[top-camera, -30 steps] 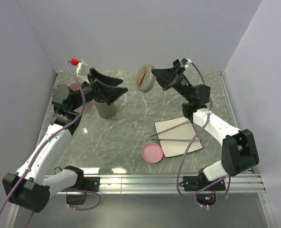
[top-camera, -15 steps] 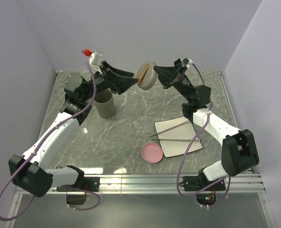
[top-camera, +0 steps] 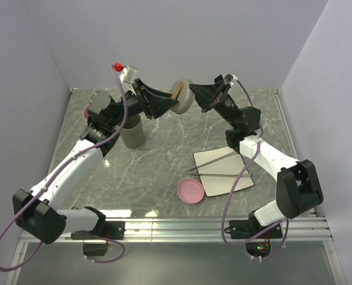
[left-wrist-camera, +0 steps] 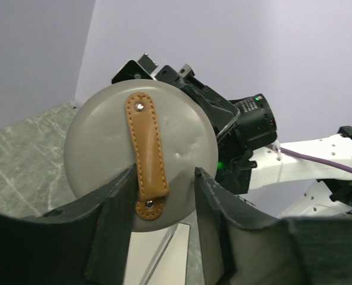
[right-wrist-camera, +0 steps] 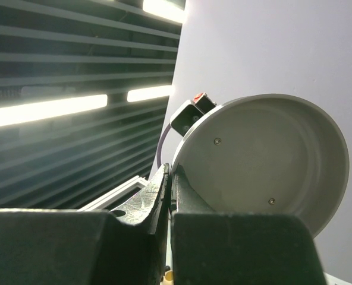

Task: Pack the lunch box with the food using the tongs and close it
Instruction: Pick up the box lid from the center of the board.

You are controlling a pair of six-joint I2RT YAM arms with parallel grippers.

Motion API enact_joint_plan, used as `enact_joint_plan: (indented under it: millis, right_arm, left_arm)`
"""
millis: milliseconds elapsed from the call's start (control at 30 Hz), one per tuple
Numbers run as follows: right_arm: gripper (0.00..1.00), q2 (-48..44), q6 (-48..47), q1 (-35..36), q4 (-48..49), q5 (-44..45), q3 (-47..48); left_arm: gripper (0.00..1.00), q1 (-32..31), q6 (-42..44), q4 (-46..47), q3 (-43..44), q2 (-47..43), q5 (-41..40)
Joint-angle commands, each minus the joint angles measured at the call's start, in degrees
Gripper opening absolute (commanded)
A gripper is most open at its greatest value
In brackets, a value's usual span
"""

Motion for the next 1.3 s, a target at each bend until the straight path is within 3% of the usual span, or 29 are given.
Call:
enact_joint_plan:
  millis: [0,433,467,533,667,833,900,967,1033,1267]
  right_arm:
    - [0.0,0.21,3.03,1.39,3.67,1.36,1.15]
    - [0.01,0.48,2.68,1.39,1.93,0.83,1.32]
    - [0.04,0.39,2.42,1.39,1.48,0.57,1.15]
    - [0.26,0.3,1.28,1.21,-0.09,-0.13,0.8]
    - [0.47,0.39,-1.27,0.6,-2.91,-0.93,0.01]
    - [0.67,-0.14,-8.82,-2.12,-10.53,-4.26,-0.35]
    - [0.73,-0.31,-16.89,-3.26,-14.93,-6.11,0.53]
    - [0.79,-0.84,-28.0,-5.19,-25.64,-8.91,3.16]
    - [0.83,-1.45,-36.39,-6.43,-37.64,-9.8,6.49]
    - [0.92,-4.35,-67.06,-9.77,-61.87,-11.3,14.15]
  left_arm:
    - [0.47,-0.71,1.97,-0.31,2.28,0.52,-1.18]
    - [0.01,-1.24,4.78,-3.38,3.16,0.35,-1.97]
    - [0.0,-1.15,5.05,-3.91,3.25,0.0,-2.15]
    - [0.0,-0.71,5.14,-5.4,3.86,-0.35,-1.8]
    - [0.0,1.13,5.66,-8.74,4.3,-1.58,-2.76]
    - [0.0,4.47,9.87,-16.8,4.92,-3.95,-3.9]
    - [0.0,6.05,13.28,-20.33,6.06,-4.48,-4.52]
    - [0.0,7.11,16.28,-28.06,8.07,-4.93,-5.66]
    - [0.0,9.04,20.68,-33.94,10.01,-4.4,-7.67]
    - [0.0,17.56,29.65,-58.99,21.69,2.71,-13.57]
